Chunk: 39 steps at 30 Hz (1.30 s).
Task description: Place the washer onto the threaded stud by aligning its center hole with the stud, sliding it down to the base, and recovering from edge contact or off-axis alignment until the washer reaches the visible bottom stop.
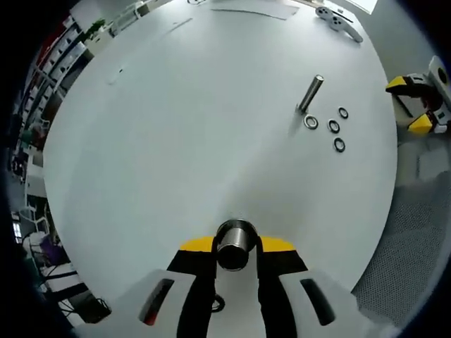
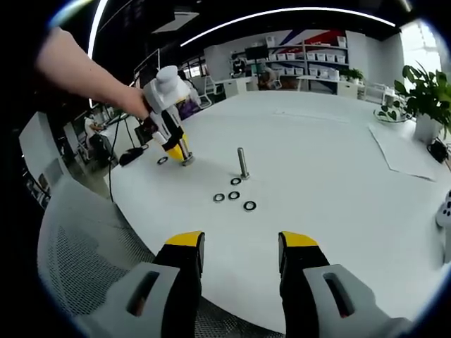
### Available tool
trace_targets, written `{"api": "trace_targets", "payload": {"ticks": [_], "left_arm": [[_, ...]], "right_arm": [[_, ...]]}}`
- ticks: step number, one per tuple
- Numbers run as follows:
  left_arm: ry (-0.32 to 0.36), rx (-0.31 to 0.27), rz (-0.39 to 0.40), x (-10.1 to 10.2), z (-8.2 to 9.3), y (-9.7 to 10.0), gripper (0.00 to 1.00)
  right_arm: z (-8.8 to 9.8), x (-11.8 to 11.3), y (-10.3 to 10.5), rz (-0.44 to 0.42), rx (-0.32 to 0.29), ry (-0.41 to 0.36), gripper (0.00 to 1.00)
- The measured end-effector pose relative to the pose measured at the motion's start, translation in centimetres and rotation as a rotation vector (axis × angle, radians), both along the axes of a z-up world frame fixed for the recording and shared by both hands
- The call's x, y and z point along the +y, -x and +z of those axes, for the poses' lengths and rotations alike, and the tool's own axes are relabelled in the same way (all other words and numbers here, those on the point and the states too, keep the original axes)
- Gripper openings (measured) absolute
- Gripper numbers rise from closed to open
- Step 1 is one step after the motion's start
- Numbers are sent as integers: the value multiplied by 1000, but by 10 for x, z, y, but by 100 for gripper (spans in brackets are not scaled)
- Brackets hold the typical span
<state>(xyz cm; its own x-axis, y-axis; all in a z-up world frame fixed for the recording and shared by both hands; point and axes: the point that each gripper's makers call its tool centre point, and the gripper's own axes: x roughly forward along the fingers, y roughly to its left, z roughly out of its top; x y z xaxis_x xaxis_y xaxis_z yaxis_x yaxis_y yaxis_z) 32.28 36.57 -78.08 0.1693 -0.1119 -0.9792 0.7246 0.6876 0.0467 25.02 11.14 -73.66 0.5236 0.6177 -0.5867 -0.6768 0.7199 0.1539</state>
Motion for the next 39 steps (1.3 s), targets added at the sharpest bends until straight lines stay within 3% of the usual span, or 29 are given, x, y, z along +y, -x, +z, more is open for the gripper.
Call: {"api": "trace_targets", "payload": {"ticks": [14,23,39], "left_arm": [[39,-13,91,5,-6,5,22],[62,-38,123,10,-1,5,28],[57,-11,227,48,4,19,32]], "right_arm": [[-1,0,1,3,5,0,45],[-2,1,2,10,8,3,45],[-2,2,3,22,11,4,45]]}}
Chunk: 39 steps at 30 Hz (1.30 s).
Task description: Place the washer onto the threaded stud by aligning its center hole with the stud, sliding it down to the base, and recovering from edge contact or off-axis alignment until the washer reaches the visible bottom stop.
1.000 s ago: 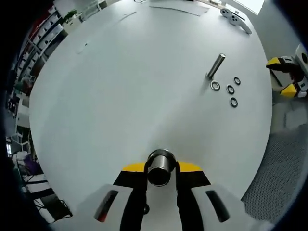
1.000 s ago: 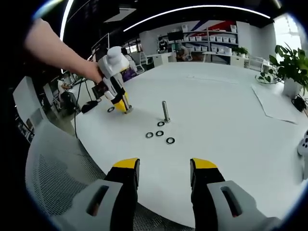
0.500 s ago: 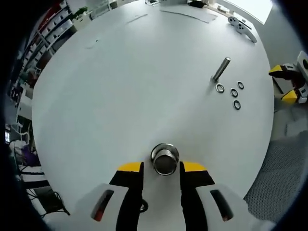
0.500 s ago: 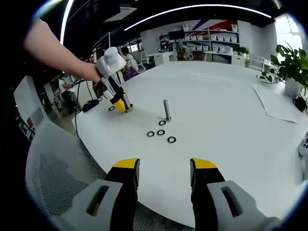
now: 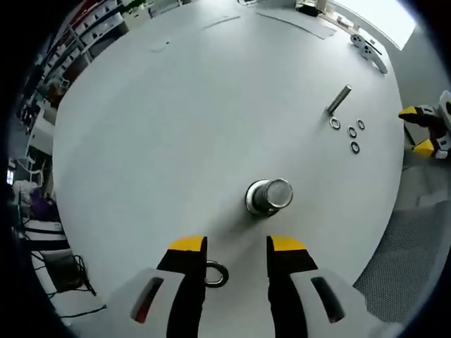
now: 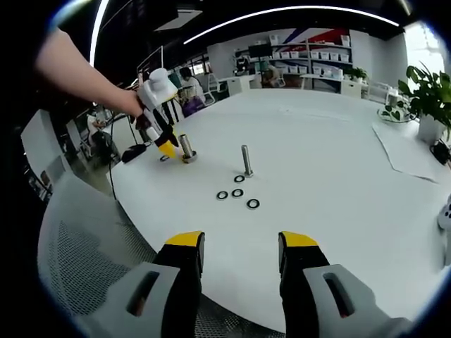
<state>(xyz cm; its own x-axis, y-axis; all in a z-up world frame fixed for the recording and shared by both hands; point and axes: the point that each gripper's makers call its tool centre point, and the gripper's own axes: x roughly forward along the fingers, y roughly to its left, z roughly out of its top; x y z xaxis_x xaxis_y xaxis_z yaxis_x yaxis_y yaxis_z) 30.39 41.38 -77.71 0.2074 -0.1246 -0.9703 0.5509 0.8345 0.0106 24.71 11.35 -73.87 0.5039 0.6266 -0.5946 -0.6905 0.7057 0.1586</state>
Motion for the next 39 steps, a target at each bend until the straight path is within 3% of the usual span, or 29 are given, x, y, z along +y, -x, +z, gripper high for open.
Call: {"api": "trace_targets", "payload": {"ticks": [14,21,29,33,39], "left_arm": [[-52,32,111,47,-13,22,35],[-54,53,113,46,-22,28,33],[-31,64,140,45,-19,26,32],[-13,46,206,45,-19,24,31],[-14,36,159,39,-18,25,22]], "right_arm": [[-1,0,1,8,4,9,45],[-1,-1,0,6,2,7,45],[-1,-1,0,0,-1,9,45],[-1,-1,0,2,1,12,45],[-2,-1,0,7,3,16,45]]}}
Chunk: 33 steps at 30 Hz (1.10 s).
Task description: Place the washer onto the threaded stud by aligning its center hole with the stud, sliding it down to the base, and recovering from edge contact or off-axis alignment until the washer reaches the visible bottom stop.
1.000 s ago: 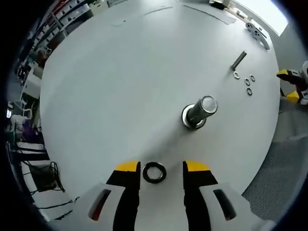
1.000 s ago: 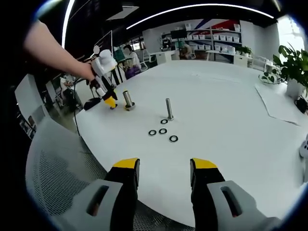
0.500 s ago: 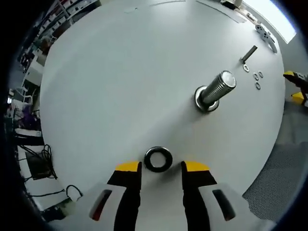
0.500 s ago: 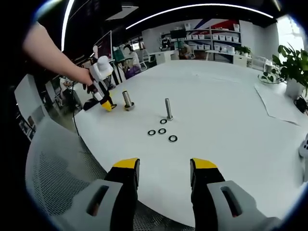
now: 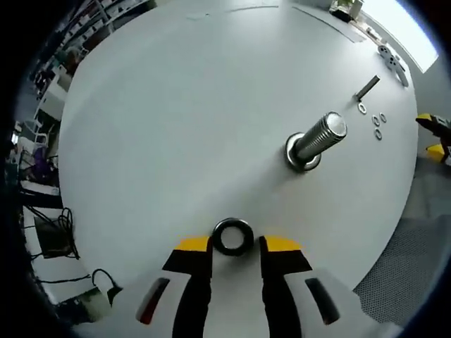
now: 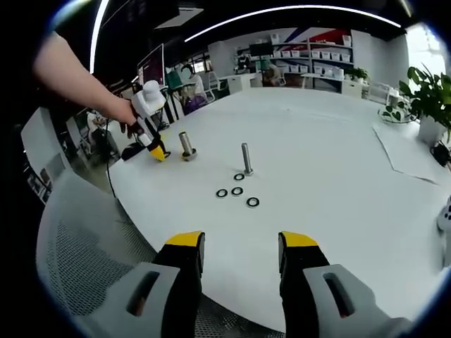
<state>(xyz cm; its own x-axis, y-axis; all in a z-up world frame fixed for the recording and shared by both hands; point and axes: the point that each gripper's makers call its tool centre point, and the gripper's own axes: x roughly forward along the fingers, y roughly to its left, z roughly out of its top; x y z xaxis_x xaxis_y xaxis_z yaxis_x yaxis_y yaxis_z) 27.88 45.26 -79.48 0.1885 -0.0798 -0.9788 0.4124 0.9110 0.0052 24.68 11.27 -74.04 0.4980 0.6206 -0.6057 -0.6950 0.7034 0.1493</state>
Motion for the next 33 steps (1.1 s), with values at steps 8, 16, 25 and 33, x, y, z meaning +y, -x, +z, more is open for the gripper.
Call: {"api": "trace_targets", "payload": {"ticks": [8,16,25,33], "left_arm": [[19,-62,63,-2,2,3,21],[19,-46,11,-13,1,16,21],[9,7,4,-12,-1,11,24],[3,28,-5,-14,-2,12,25]], "right_arm": [[0,0,0,-1,0,5,44],[0,0,0,-1,-3,7,44],[0,-1,-1,-7,-9,8,44],[1,-2,-2,-11,-9,9,44]]}}
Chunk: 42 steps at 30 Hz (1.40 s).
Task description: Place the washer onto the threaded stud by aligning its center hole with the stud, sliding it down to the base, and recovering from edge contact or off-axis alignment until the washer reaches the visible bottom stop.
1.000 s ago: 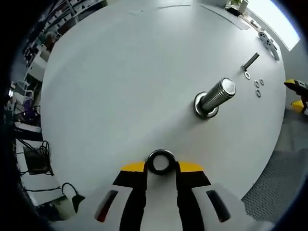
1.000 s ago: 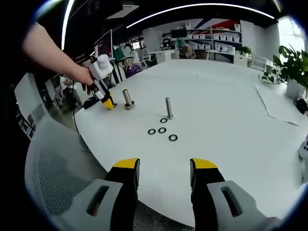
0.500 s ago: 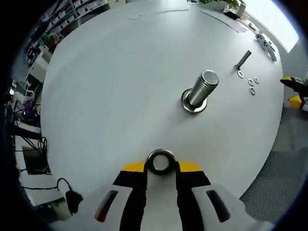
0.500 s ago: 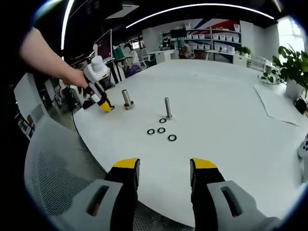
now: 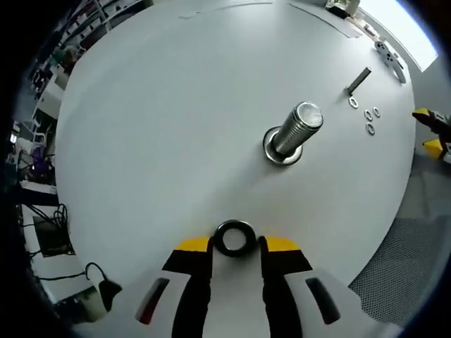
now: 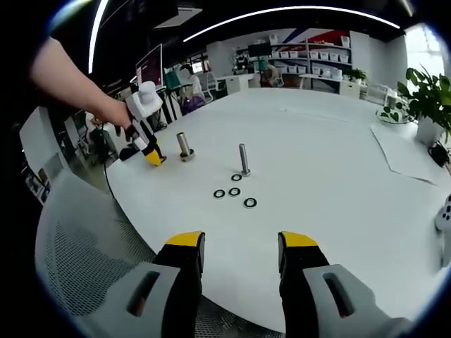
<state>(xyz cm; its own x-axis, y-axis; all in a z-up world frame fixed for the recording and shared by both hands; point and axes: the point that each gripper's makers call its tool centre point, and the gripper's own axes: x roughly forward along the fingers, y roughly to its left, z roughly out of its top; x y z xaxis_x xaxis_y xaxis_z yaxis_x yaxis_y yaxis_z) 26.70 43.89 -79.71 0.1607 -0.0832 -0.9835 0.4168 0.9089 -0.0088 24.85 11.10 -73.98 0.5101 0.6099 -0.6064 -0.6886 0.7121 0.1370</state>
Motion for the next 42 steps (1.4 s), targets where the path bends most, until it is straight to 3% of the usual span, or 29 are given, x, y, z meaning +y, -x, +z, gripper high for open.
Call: {"api": "trace_targets", "payload": {"ticks": [4,11,15,17,20,25,31,36,42], "left_arm": [[0,-20,48,1,0,-2,21],[-18,12,13,0,-2,-3,20],[-52,27,-35,-4,-1,-1,21],[-81,19,-98,-5,-3,-3,20],[-74,40,-55,-3,-3,-3,20],[-70,48,-48,-3,-3,-4,20],[-19,-23,20,-3,-2,-5,20],[-19,-58,-31,-6,0,-4,19],[-4,-85,-30,-7,1,-4,19]], "right_arm": [[0,0,0,0,-1,1,44],[0,0,0,-1,-1,2,44],[-1,0,0,0,2,3,44],[-1,0,0,2,0,2,44],[-1,0,0,1,2,0,44],[-1,0,0,-1,2,1,44],[0,0,-1,-2,1,-4,44],[0,0,-1,-4,0,-6,44],[0,0,-1,-3,0,-6,44]]}}
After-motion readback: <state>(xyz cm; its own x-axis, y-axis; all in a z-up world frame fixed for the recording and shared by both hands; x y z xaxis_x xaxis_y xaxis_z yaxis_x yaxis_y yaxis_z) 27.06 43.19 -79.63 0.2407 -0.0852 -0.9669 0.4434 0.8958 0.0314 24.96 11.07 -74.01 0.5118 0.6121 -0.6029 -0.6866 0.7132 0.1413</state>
